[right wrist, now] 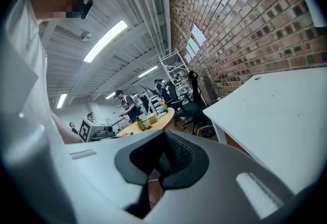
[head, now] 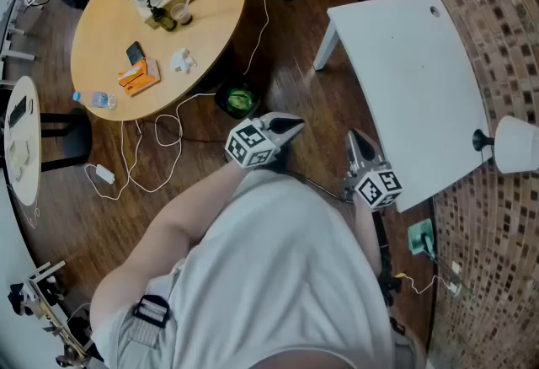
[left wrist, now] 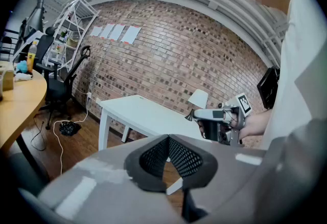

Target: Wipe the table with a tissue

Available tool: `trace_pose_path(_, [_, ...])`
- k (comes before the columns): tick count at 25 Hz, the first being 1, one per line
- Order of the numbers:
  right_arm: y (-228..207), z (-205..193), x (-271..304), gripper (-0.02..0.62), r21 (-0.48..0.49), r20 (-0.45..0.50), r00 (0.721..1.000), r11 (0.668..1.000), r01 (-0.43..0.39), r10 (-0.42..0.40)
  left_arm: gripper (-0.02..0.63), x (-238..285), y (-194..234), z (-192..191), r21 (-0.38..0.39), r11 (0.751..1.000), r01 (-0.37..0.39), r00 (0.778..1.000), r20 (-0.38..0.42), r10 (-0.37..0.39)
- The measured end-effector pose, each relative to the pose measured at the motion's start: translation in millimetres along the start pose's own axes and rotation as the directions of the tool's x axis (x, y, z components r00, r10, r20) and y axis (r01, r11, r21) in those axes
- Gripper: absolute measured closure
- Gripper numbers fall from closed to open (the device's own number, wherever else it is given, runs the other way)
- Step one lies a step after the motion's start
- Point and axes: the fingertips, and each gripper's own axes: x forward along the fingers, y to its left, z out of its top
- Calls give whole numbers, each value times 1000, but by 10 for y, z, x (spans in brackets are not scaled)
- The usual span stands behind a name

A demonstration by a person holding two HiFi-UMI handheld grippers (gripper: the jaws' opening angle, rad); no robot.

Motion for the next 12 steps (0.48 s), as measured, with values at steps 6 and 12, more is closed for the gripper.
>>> trace_pose_path(6, [-88,356,622,586,-16,-18,999,999,-39,39,600,26,650,266,-13,998,-61,998,-1,61])
trace_pose_path(12, [-181,721,1158,587,-39,-34,998,998,-55,54,600,93,1179,565,-7,997,-72,997,-1,72])
